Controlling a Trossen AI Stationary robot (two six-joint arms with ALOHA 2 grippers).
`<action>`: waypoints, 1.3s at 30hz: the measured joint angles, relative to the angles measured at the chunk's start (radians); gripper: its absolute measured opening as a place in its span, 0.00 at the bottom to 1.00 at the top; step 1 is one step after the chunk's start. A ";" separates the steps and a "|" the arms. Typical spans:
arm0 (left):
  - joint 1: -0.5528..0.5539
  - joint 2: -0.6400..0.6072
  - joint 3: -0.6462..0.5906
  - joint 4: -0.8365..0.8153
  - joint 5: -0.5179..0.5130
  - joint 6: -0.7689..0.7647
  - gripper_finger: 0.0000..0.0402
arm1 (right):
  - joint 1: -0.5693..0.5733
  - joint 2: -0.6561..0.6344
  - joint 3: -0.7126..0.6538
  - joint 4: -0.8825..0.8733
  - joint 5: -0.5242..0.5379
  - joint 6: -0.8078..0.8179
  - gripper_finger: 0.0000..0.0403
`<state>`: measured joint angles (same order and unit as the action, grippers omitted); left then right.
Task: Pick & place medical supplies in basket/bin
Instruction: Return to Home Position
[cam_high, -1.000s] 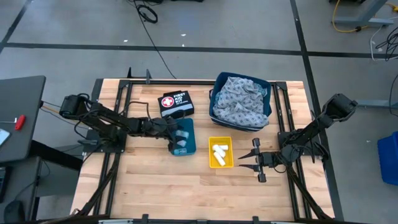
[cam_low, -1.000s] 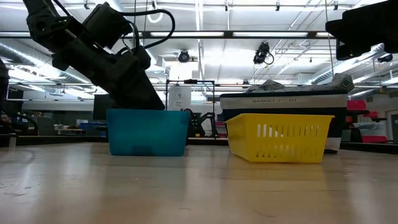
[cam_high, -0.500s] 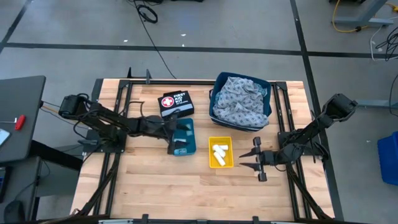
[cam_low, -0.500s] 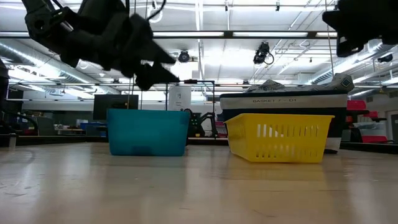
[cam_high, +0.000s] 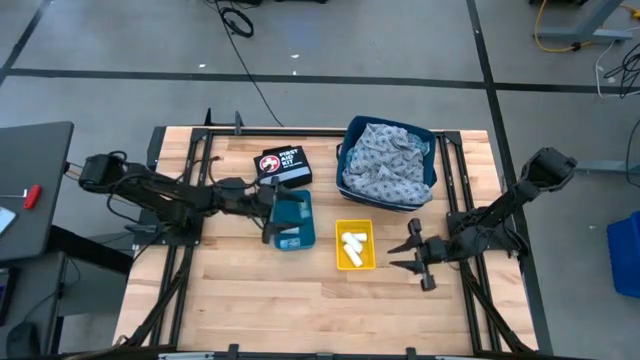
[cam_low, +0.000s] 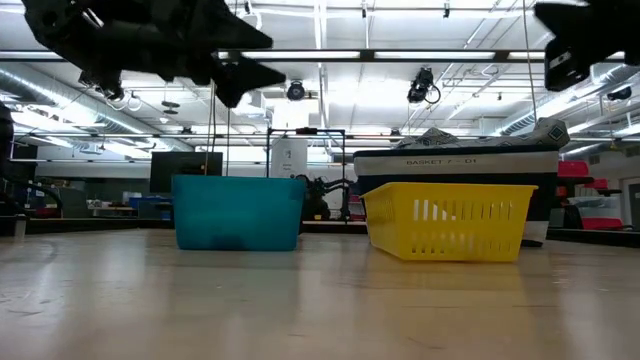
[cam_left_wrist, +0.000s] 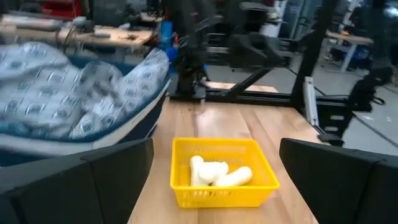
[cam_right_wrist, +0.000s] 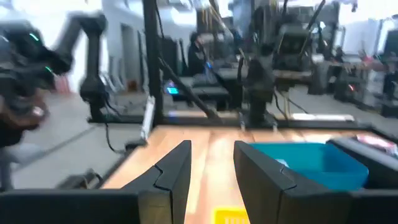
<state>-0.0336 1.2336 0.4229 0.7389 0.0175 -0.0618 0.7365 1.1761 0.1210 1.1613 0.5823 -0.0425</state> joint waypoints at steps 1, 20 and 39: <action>-0.007 -0.018 0.000 -0.012 0.002 0.021 0.88 | 0.003 -0.040 -0.022 0.014 -0.014 -0.011 0.32; -0.054 -0.328 0.000 -0.303 -0.095 0.155 0.88 | 0.003 -0.938 -0.113 -0.660 -0.384 -0.071 0.32; 0.040 -0.977 -0.368 -0.335 -0.088 0.073 0.88 | -0.102 -1.172 -0.113 -0.997 -0.403 0.011 0.32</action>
<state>0.0063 0.2564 0.0549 0.4042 -0.0704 0.0109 0.6350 0.0044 0.0082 0.1642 0.1791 -0.0319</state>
